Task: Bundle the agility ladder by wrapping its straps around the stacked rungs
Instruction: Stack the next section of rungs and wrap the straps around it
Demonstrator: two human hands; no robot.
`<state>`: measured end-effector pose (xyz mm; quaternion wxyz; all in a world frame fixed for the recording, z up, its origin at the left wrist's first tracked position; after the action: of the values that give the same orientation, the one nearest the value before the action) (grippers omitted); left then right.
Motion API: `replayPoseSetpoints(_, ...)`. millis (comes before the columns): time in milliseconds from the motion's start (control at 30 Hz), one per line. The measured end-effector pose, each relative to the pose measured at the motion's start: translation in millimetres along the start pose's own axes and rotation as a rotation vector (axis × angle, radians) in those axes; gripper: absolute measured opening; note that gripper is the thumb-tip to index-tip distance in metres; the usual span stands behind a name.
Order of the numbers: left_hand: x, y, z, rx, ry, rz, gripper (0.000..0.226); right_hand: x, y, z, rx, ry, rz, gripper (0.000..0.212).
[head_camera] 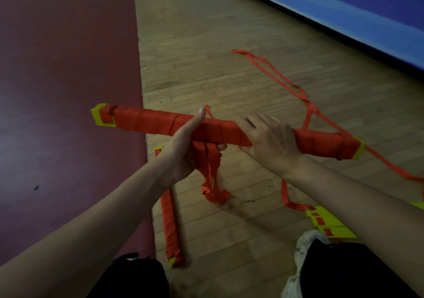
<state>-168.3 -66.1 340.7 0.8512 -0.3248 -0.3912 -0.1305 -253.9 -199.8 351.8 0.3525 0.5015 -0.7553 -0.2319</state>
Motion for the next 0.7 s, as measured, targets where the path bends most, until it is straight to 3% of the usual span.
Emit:
replayPoseSetpoints(100,-2.6,5.6,-2.8,0.115,0.004,0.049,0.045,-7.7,-0.3,2.7,0.029,0.044,-0.017,0.055)
replayPoseSetpoints(167,-2.0,11.1,-3.7,0.123,-0.005,0.02,0.038,-9.4,-1.7,2.4,-0.056,0.037,-0.094,0.056)
replayPoseSetpoints(233,1.1,13.2,-3.0,0.057,-0.039,-0.046,0.039,-3.2,-3.2,-1.6,-0.279,-0.033,-0.256,0.051)
replayPoseSetpoints(333,5.5,12.4,-2.4,-0.043,-0.12,-0.107,0.039,12.1,-13.4,2.1,-0.774,-0.184,-0.547,0.042)
replayPoseSetpoints(433,4.6,8.0,-1.8,-0.141,-0.158,-0.173,0.041,12.3,-19.5,17.8,-1.121,-0.308,-1.079,0.049)
replayPoseSetpoints(500,4.3,6.4,-1.2,-0.195,-0.174,-0.218,0.042,10.8,-20.5,24.1,-1.21,-0.332,-1.243,0.048)
replayPoseSetpoints(700,7.7,9.4,-6.4,-0.234,-0.193,-0.143,0.034,16.1,-10.6,16.7,-1.225,-0.355,-1.424,0.039)
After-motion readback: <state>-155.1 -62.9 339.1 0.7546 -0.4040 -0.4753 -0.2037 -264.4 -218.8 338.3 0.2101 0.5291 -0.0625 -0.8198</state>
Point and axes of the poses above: each hand's wrist, its own z-axis away from the middle knuckle, its own y-axis out of the back of the hand, x = y × z, the point moved 4 cm from there along -z, towards the middle knuckle, and after that the axes turned 12 degrees about z, right-handed, at the moved point
